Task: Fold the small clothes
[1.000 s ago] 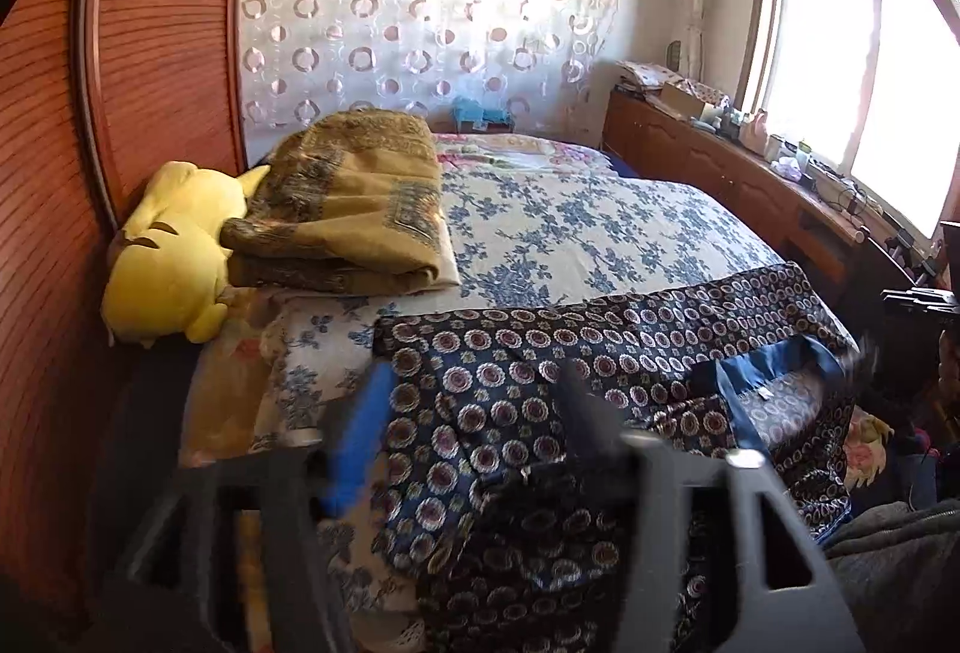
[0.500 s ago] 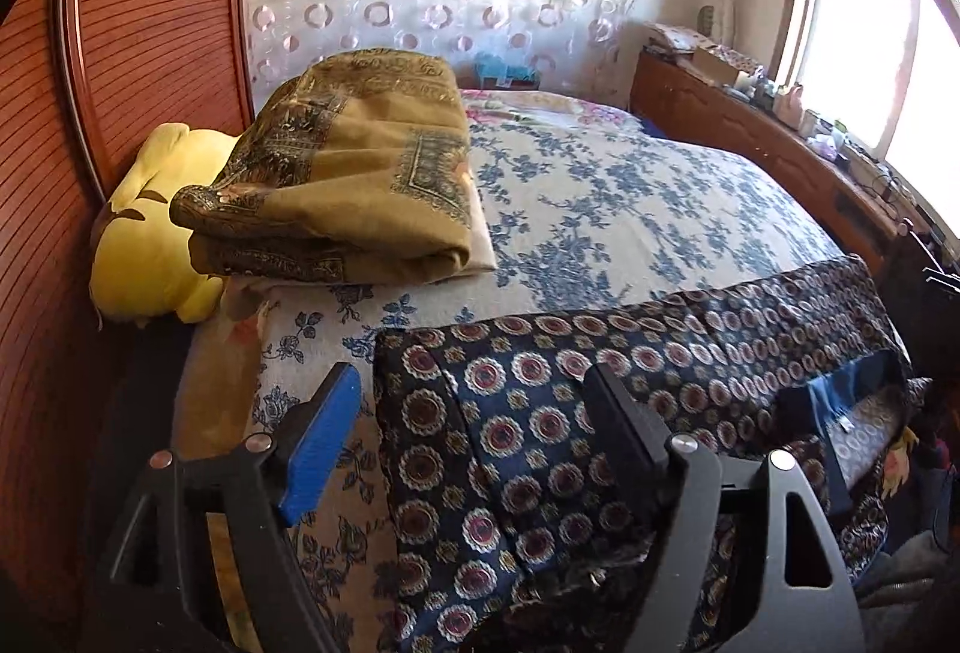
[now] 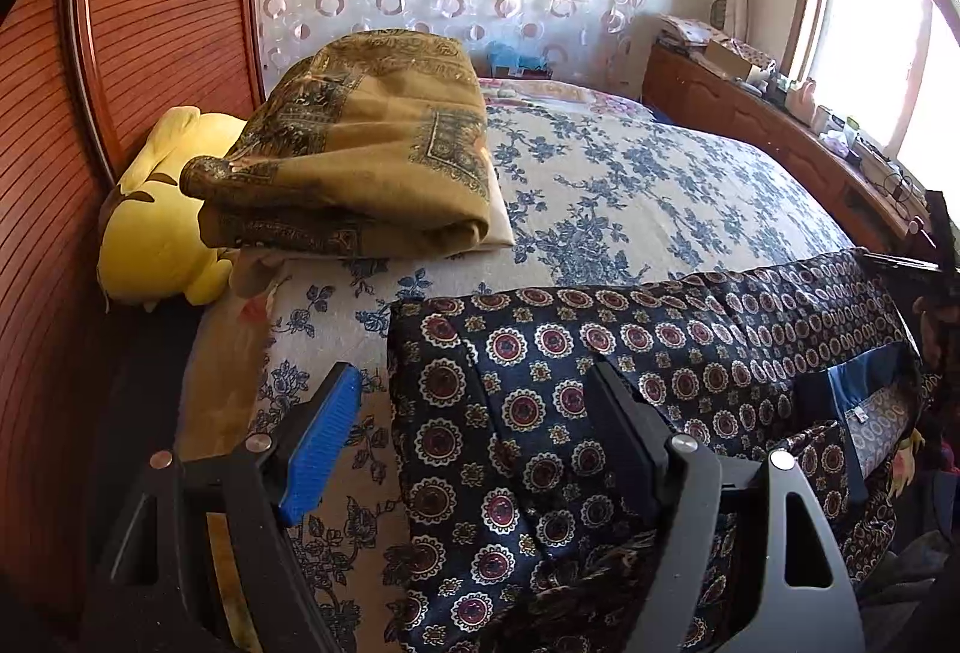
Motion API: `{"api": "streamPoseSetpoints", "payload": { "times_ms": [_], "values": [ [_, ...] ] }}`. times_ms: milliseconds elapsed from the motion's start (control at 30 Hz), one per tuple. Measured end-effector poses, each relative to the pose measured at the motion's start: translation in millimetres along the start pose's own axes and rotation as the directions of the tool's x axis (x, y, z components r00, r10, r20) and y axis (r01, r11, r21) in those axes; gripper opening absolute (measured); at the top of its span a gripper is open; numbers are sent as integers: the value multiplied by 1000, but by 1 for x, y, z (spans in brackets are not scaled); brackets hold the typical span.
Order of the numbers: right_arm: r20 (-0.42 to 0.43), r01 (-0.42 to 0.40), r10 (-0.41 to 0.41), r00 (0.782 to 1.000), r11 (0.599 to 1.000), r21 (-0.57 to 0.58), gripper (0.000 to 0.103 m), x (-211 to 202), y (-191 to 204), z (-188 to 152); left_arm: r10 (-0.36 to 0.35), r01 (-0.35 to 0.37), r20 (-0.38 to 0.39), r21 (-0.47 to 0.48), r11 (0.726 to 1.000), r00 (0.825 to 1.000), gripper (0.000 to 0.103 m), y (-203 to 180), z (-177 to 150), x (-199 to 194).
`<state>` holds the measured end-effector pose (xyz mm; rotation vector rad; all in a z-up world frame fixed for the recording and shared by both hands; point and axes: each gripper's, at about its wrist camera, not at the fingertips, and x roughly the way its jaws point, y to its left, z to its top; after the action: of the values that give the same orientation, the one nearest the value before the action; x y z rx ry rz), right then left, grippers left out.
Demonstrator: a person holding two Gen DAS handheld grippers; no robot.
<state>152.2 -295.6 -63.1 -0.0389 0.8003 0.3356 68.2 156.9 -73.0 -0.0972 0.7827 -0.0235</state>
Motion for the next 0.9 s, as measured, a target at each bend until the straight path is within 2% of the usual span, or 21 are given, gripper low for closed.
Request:
{"api": "streamPoseSetpoints", "payload": {
  "times_ms": [100, 300, 400, 567, 800, 900],
  "values": [
    [-29, 6, -6, 1000, 1000, -1, 64, 13, 2, 1, 2, -2, -5, 2, 1000, 1000, 77, 2, -1, 0],
    [35, 54, -52, 998, 996, -68, 65, 12, 10, -8, -9, 9, 12, -19, 1000, 1000, 77, 10, 5, -6],
    [46, 48, -45, 998, 997, -57, 66, 11, 9, -12, -16, 17, 26, -40, 999, 1000, 77, 18, 13, -9],
    [52, 46, -43, 998, 997, -57, 66, 12, 7, -17, -39, 38, -6, -62, 997, 999, 77, 26, 22, 2],
    [53, 44, -41, 998, 997, -58, 66, 11, 5, -18, -60, 57, -79, -46, 997, 995, 63, 24, 22, 24],
    [53, 44, -41, 998, 997, -58, 66, 11, 6, -18, -53, 48, -106, -42, 998, 993, 62, 23, 18, 31]
  ]
}}
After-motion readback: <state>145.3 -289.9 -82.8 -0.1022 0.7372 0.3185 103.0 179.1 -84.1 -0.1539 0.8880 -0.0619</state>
